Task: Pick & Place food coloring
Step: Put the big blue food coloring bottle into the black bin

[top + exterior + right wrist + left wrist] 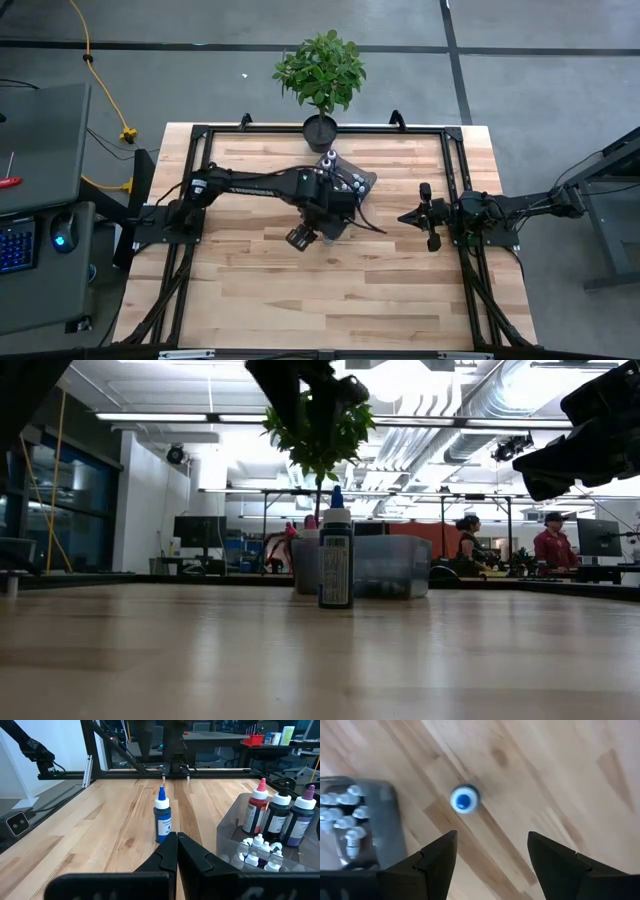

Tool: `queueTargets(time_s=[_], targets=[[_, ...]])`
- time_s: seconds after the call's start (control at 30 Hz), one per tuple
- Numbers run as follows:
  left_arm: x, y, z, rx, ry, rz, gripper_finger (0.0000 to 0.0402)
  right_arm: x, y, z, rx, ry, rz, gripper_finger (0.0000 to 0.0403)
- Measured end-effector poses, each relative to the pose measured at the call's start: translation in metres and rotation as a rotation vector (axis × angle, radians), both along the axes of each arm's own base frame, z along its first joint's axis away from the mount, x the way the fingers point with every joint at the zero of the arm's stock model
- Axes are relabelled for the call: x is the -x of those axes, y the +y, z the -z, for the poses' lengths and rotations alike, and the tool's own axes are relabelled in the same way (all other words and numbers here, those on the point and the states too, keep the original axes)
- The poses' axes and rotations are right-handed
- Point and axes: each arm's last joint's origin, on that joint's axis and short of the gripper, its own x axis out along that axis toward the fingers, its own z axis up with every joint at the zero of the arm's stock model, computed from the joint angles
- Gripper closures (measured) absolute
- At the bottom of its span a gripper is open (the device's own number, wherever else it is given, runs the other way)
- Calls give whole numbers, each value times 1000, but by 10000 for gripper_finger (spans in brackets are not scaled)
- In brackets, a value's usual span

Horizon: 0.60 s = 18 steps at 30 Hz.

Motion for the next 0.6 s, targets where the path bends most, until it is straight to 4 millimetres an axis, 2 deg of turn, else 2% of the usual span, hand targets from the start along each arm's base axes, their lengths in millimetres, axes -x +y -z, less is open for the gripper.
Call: queueTargets(time_s=[0.27,0.6], targets=[[-16,-2,21,-19,-105,41,163,0,0,0,0,0,0,400],[-18,-2,43,-14,-87,88,163,0,0,0,0,0,0,400]])
